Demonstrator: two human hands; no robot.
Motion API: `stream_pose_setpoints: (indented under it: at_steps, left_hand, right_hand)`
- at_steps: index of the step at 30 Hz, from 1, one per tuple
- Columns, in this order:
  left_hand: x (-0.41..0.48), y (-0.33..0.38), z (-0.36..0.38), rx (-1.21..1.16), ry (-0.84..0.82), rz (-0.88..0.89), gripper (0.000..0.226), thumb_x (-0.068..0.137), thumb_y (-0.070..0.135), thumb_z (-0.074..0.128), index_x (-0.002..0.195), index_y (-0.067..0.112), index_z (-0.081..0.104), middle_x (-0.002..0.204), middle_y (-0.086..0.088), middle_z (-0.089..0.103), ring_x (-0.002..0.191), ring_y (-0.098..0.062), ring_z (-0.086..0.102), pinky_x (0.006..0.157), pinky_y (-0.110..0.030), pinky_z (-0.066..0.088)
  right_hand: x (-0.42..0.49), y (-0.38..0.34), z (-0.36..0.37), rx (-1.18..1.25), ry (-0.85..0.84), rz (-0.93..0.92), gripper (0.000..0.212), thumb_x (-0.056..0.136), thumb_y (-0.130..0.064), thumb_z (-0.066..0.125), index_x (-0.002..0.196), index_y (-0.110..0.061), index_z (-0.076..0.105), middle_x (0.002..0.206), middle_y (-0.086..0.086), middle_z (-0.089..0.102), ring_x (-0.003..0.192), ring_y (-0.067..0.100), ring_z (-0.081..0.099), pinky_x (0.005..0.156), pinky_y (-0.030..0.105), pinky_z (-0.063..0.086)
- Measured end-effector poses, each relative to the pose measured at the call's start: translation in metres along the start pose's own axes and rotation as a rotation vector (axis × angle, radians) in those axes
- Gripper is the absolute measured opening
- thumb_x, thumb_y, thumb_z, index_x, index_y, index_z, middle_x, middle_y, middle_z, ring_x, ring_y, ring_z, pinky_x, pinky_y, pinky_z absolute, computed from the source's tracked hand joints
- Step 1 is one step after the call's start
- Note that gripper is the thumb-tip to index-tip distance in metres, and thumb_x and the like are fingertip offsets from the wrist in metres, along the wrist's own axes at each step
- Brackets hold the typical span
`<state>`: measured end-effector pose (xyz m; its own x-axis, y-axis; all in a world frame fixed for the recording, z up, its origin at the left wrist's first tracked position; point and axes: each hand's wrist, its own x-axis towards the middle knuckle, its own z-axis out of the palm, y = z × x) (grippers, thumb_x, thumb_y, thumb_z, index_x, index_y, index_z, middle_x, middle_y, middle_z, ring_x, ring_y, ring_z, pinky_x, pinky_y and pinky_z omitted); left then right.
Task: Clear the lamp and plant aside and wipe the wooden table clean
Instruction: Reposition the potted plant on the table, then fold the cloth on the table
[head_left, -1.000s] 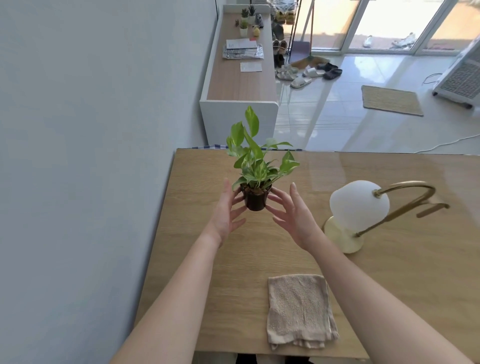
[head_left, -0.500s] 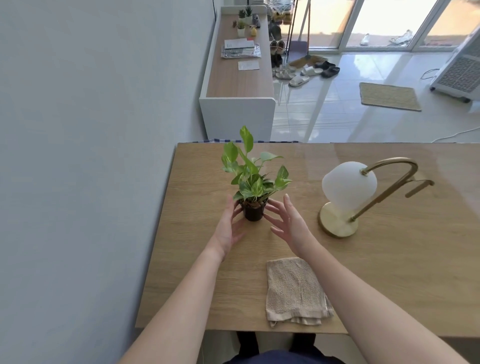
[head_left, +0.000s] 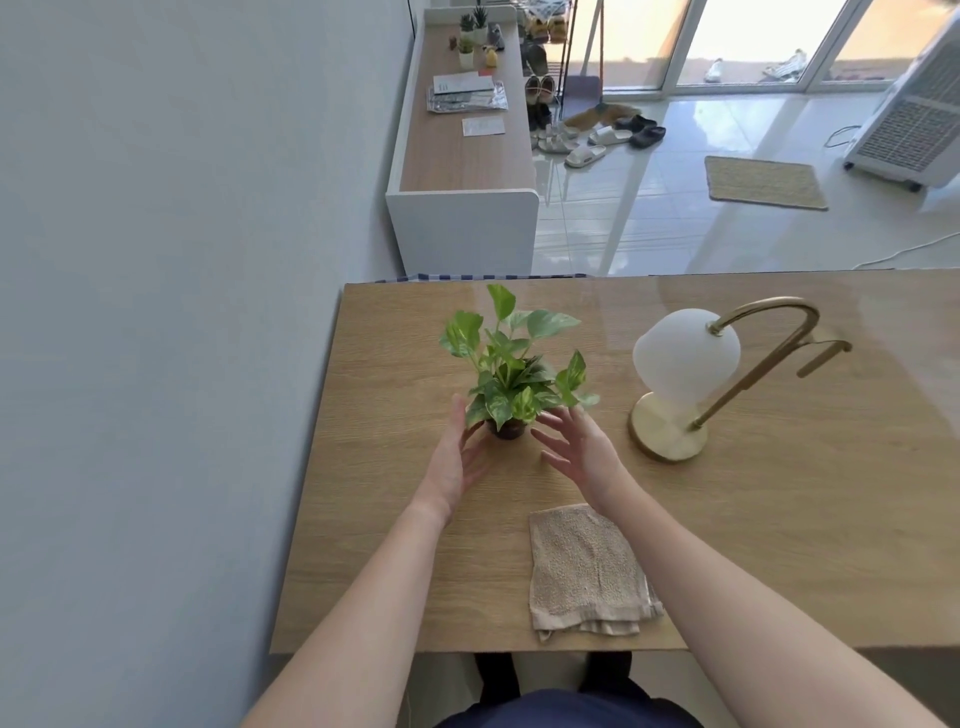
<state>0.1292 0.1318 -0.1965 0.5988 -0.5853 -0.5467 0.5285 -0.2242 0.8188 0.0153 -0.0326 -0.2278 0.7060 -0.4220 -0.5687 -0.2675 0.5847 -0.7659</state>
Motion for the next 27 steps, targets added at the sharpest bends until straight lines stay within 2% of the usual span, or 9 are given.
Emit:
stream_pose_setpoints:
  at_steps: [3, 5, 8, 11, 14, 18, 21, 24, 27]
  left_hand:
    - [0.003, -0.003, -0.004, 0.030, 0.055, -0.014, 0.085, 0.095, 0.087, 0.028, 0.156, 0.032, 0.050, 0.151, 0.003, 0.058, 0.139, -0.021, 0.056, 0.120, -0.053, 0.042]
    - [0.006, -0.006, -0.007, 0.065, 0.139, -0.029, 0.067, 0.105, 0.075, 0.027, 0.140, 0.028, 0.058, 0.136, 0.000, 0.065, 0.125, -0.022, 0.064, 0.112, -0.048, 0.049]
    - [0.004, -0.019, -0.014, 0.322, 0.200, -0.003, 0.039, 0.112, 0.051, 0.045, 0.120, 0.022, 0.069, 0.120, -0.003, 0.072, 0.106, -0.022, 0.068, 0.091, -0.037, 0.053]
    - [-0.003, -0.038, -0.015, 0.671, 0.112, 0.070, 0.014, 0.105, 0.035, 0.064, 0.113, 0.028, 0.073, 0.108, 0.009, 0.073, 0.104, -0.016, 0.068, 0.080, -0.024, 0.048]
    - [-0.015, -0.050, -0.001, 0.960, -0.052, 0.147, 0.018, 0.102, 0.034, 0.064, 0.118, 0.031, 0.072, 0.108, 0.015, 0.070, 0.102, -0.006, 0.066, 0.087, -0.024, 0.052]
    - [-0.019, -0.065, 0.026, 1.127, -0.168, 0.253, 0.023, 0.101, 0.034, 0.068, 0.122, 0.024, 0.073, 0.110, 0.011, 0.065, 0.101, -0.005, 0.063, 0.094, -0.028, 0.055]
    - [-0.019, -0.069, 0.040, 1.191, -0.147, 0.303, 0.010, 0.098, 0.033, 0.074, 0.104, 0.026, 0.070, 0.104, 0.011, 0.060, 0.101, -0.010, 0.060, 0.092, -0.032, 0.056]
    - [-0.020, -0.066, 0.045, 1.176, -0.127, 0.283, 0.009, 0.095, 0.025, 0.078, 0.094, 0.026, 0.069, 0.097, 0.011, 0.067, 0.095, -0.011, 0.064, 0.089, -0.036, 0.058]
    - [-0.021, -0.064, 0.045, 1.120, -0.118, 0.241, 0.008, 0.096, 0.020, 0.076, 0.101, 0.025, 0.072, 0.097, 0.010, 0.069, 0.092, -0.010, 0.065, 0.085, -0.032, 0.057]
  right_hand:
    - [-0.008, -0.011, 0.000, -0.117, 0.035, -0.004, 0.040, 0.113, -0.048, 0.037, 0.133, -0.025, 0.063, 0.134, -0.005, 0.071, 0.126, 0.019, 0.066, 0.111, 0.047, 0.049]
    - [-0.015, -0.018, -0.005, -0.316, 0.091, -0.048, 0.033, 0.111, -0.041, 0.050, 0.132, -0.023, 0.068, 0.130, 0.001, 0.073, 0.116, 0.022, 0.071, 0.102, 0.047, 0.057]
    - [-0.030, -0.021, -0.028, -0.695, 0.170, -0.162, 0.017, 0.104, -0.031, 0.064, 0.116, -0.024, 0.076, 0.110, 0.003, 0.075, 0.093, 0.017, 0.072, 0.082, 0.036, 0.060]
    - [-0.047, -0.015, -0.058, -1.086, 0.199, -0.183, 0.009, 0.099, -0.026, 0.069, 0.103, -0.025, 0.077, 0.099, -0.006, 0.071, 0.088, 0.007, 0.065, 0.078, 0.025, 0.051]
    - [-0.060, -0.002, -0.081, -1.343, 0.178, -0.114, 0.009, 0.095, -0.023, 0.068, 0.098, -0.028, 0.074, 0.099, -0.009, 0.064, 0.091, 0.010, 0.063, 0.085, 0.028, 0.051]
    - [-0.066, 0.010, -0.092, -1.464, 0.132, -0.115, 0.007, 0.093, -0.025, 0.070, 0.098, -0.028, 0.066, 0.095, -0.012, 0.058, 0.093, 0.012, 0.058, 0.083, 0.030, 0.048]
    - [-0.064, 0.012, -0.094, -1.523, 0.100, -0.129, 0.010, 0.097, -0.029, 0.071, 0.101, -0.024, 0.063, 0.099, -0.009, 0.055, 0.095, 0.013, 0.053, 0.083, 0.029, 0.044]
    - [-0.062, 0.012, -0.096, -1.547, 0.056, -0.128, 0.015, 0.098, -0.032, 0.071, 0.104, -0.021, 0.064, 0.105, -0.005, 0.052, 0.097, 0.016, 0.053, 0.088, 0.035, 0.050]
    - [-0.068, 0.007, -0.101, -1.459, -0.001, -0.107, 0.013, 0.099, -0.029, 0.072, 0.100, -0.021, 0.061, 0.105, -0.006, 0.061, 0.097, 0.016, 0.059, 0.083, 0.033, 0.049]
